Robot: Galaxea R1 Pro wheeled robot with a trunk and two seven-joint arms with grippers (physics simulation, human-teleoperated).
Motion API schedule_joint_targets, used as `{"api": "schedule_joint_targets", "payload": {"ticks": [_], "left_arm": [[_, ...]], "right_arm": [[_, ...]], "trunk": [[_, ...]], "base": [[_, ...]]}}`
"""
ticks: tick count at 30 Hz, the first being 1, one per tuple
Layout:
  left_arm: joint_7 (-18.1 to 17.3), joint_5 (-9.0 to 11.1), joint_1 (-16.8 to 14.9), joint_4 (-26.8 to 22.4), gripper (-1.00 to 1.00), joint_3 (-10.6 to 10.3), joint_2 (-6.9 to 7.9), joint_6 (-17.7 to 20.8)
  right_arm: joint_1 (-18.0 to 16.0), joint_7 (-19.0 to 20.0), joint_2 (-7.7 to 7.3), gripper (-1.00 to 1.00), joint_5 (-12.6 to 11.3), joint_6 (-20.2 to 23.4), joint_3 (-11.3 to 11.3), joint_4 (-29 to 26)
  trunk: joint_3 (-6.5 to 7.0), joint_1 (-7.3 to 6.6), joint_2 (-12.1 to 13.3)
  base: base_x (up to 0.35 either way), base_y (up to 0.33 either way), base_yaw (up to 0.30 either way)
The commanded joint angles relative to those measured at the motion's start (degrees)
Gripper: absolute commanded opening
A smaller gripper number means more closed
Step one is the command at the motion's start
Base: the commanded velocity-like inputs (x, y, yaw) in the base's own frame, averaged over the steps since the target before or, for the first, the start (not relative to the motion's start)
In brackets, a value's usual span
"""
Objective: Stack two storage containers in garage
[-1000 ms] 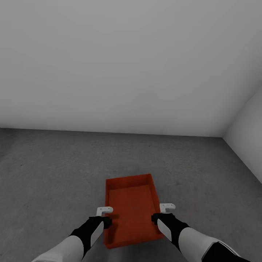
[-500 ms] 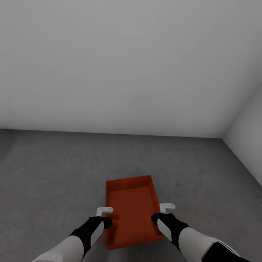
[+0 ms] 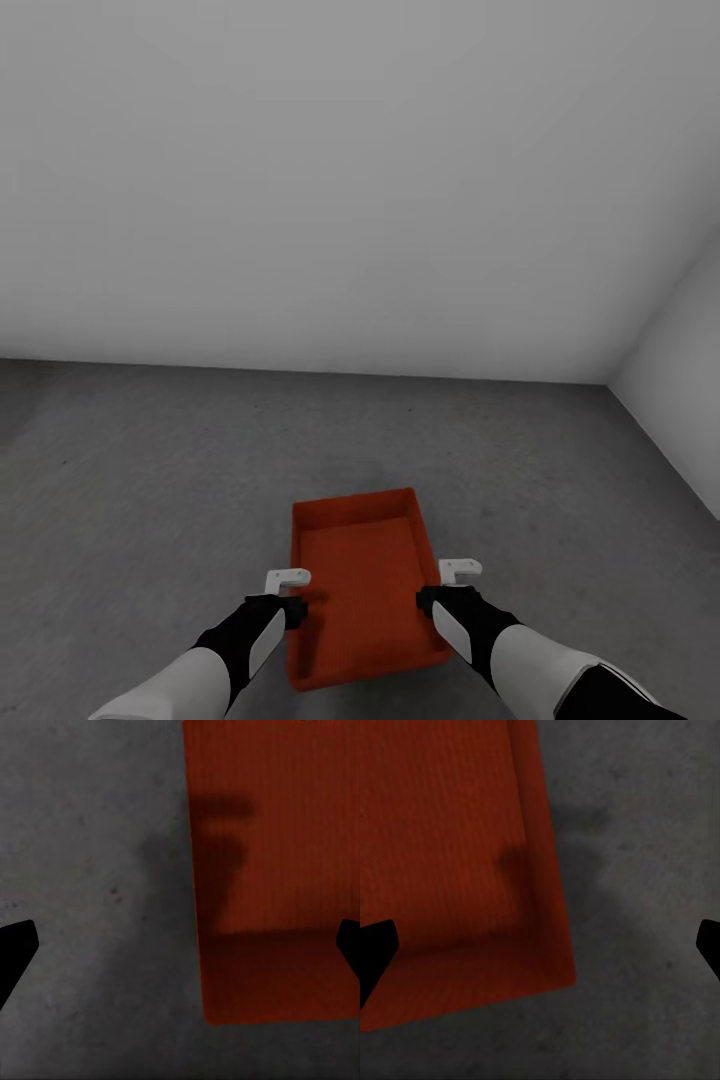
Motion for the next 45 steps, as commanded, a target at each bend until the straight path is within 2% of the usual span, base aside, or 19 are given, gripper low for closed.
{"api": "schedule_joint_targets", "payload": {"ticks": [1, 45], "left_arm": [[0.33, 0.45, 0.0, -0.12, 1.0, -0.13, -0.01, 0.29], [0.38, 0.45, 0.0, -0.12, 1.0, -0.09, -0.02, 0.31]], "right_arm": [[-0.02, -0.33, -0.02, 1.0, -0.32, 0.38, 0.48, -0.12], [-0.02, -0.4, 0.03, 1.0, -0.32, 0.38, 0.39, -0.04]], "trunk": [[0.14, -0.23, 0.4], [8.04, -9.9, 18.04]], "base": [[0.0, 0.0, 0.0], [0.0, 0.0, 0.0]]}}
